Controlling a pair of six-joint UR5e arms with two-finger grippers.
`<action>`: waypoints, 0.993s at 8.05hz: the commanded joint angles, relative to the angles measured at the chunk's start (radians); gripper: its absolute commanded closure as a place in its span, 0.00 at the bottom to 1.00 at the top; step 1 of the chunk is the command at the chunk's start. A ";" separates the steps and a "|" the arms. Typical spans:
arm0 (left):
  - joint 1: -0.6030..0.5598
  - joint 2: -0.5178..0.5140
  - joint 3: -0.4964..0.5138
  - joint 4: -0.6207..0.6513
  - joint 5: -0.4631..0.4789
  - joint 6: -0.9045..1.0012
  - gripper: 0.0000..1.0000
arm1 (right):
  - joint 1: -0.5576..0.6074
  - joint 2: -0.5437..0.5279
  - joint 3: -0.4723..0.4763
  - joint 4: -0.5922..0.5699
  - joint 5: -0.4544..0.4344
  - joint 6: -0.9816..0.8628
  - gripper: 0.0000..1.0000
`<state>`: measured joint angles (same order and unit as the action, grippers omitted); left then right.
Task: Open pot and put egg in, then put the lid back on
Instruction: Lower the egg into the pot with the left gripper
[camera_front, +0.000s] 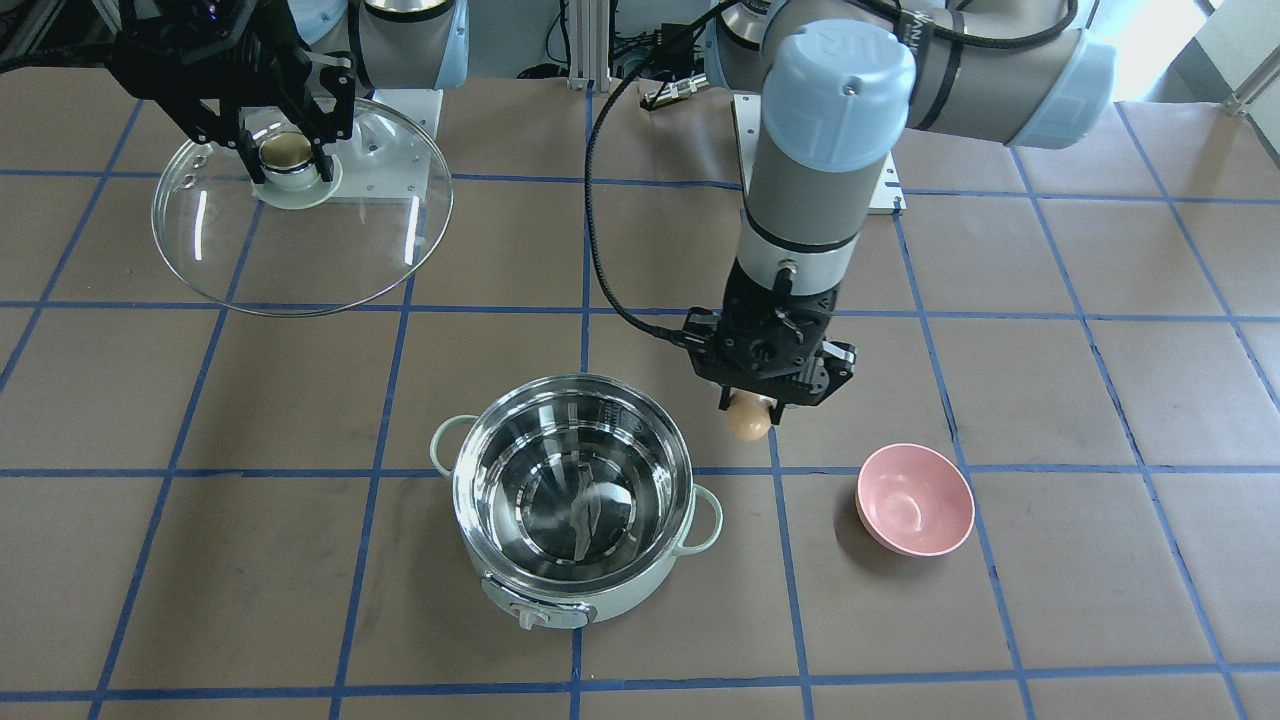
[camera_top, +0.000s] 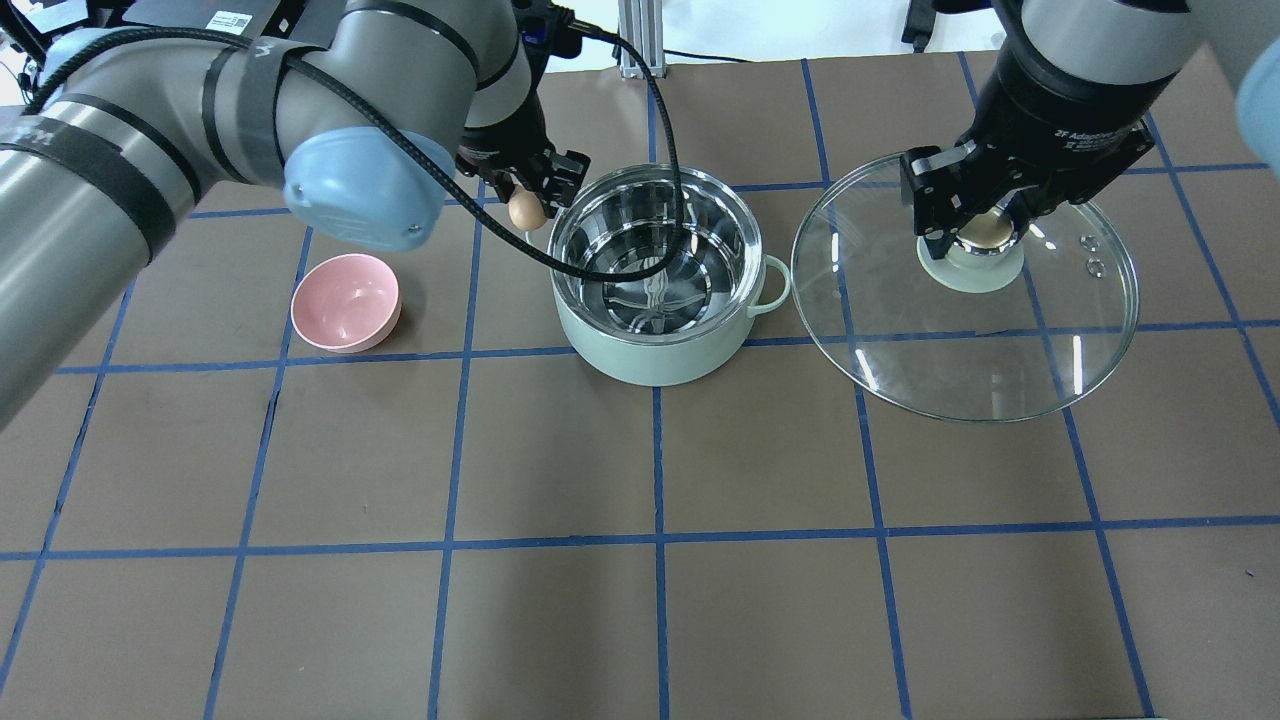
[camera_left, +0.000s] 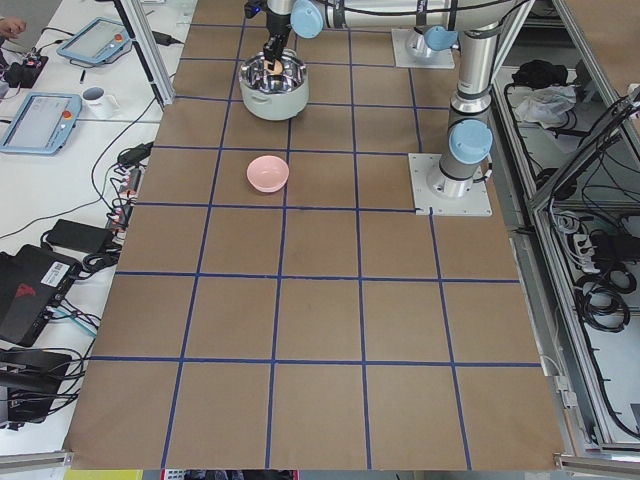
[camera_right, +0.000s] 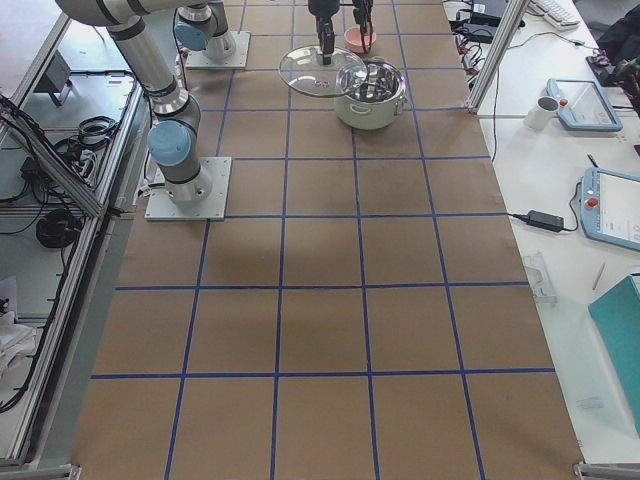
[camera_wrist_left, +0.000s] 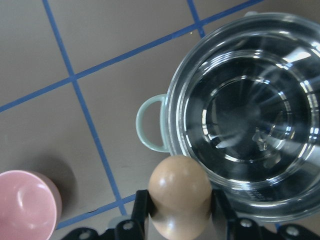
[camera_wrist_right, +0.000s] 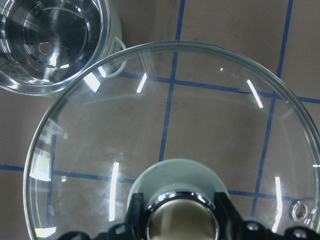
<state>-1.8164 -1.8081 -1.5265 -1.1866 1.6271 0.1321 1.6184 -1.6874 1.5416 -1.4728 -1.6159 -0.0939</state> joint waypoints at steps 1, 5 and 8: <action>-0.082 -0.055 0.000 0.099 -0.006 -0.025 1.00 | -0.002 0.000 -0.001 -0.004 -0.002 -0.026 0.77; -0.110 -0.178 0.005 0.232 -0.007 -0.017 1.00 | -0.046 0.002 -0.006 0.003 -0.022 -0.075 0.77; -0.110 -0.253 0.031 0.246 -0.010 -0.011 1.00 | -0.071 0.000 -0.006 0.006 -0.021 -0.121 0.77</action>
<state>-1.9262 -2.0195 -1.5057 -0.9487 1.6203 0.1193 1.5568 -1.6869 1.5356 -1.4690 -1.6363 -0.2004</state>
